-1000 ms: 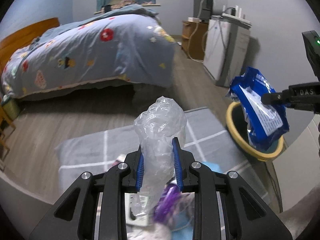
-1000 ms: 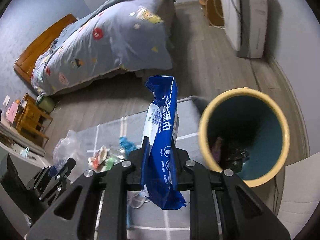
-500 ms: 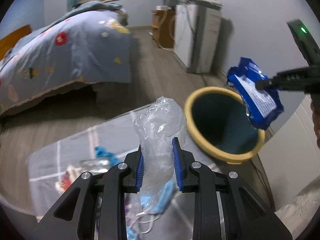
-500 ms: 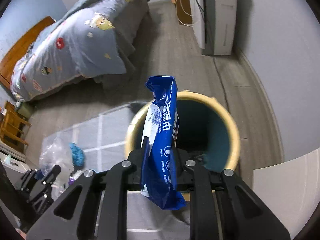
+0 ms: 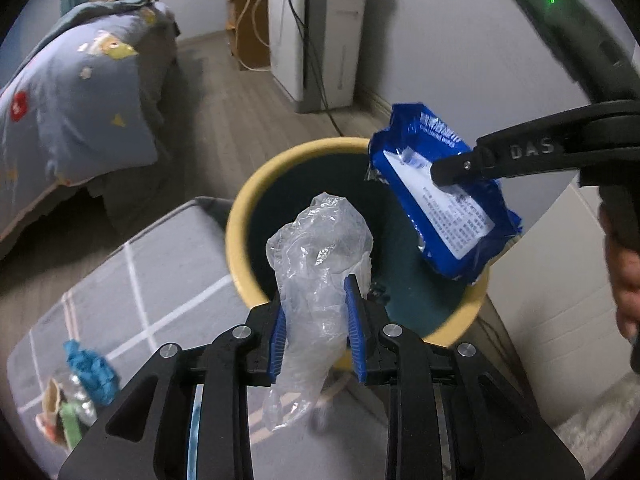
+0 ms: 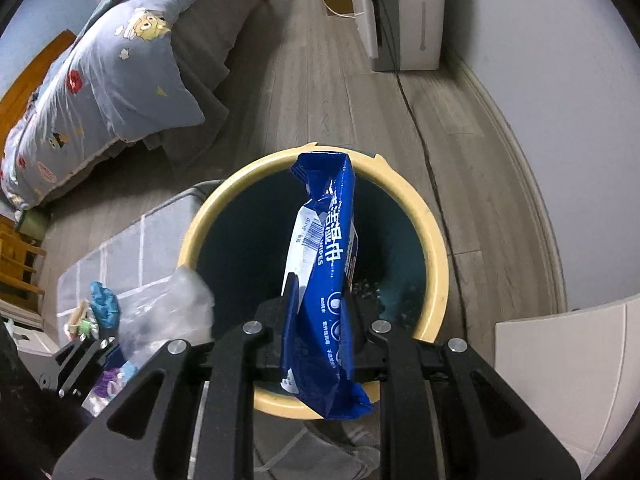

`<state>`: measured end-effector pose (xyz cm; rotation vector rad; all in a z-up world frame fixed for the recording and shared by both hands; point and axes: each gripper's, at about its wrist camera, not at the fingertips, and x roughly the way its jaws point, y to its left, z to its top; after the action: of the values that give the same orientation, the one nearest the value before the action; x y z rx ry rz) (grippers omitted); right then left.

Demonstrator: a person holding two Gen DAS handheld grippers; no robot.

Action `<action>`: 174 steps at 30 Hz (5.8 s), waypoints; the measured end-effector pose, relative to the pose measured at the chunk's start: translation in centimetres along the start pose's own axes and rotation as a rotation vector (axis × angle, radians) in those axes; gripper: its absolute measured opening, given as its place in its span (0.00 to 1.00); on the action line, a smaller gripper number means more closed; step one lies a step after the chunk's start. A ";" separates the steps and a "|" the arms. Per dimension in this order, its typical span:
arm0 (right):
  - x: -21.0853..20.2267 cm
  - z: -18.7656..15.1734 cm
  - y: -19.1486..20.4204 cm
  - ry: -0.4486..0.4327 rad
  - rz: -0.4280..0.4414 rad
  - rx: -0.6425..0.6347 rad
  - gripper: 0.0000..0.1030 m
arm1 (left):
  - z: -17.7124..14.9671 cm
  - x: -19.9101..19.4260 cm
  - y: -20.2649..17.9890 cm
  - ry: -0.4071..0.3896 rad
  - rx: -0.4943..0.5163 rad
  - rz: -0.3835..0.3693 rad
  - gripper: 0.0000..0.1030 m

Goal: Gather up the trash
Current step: 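Open both tools to drop the plastic bag and wipes pack into the bin, then move both open tools back over the remaining trash, then grasp the blue face mask with the right tool while the left tool grasps the COLTALIN box, then lift the mask and COLTALIN box and carry them over the bin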

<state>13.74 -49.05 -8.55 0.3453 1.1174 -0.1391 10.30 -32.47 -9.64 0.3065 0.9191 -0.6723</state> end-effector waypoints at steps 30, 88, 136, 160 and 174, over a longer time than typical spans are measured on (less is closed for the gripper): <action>-4.2 1.0 4.2 -0.202 -0.015 -0.069 0.94 | -0.9 -7.3 7.8 -0.117 -0.123 0.189 0.92; 6.5 -9.7 24.1 0.168 -0.024 -0.174 0.94 | -18.8 -12.8 25.5 0.097 -0.406 0.352 0.94; 11.0 -11.7 25.0 0.307 -0.027 -0.285 0.34 | -20.1 -6.1 26.1 0.270 -0.440 0.248 0.74; 4.0 -9.3 25.2 0.164 0.002 -0.274 0.31 | -17.6 -10.8 23.7 0.130 -0.381 0.245 0.72; 1.6 -8.0 26.8 0.067 0.040 -0.305 0.31 | -15.4 -15.4 22.4 -0.013 -0.334 0.247 0.72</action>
<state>15.10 -21.11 -7.73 0.1003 1.1777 0.0785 8.70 -1.38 -6.90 0.1140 0.9458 -0.2861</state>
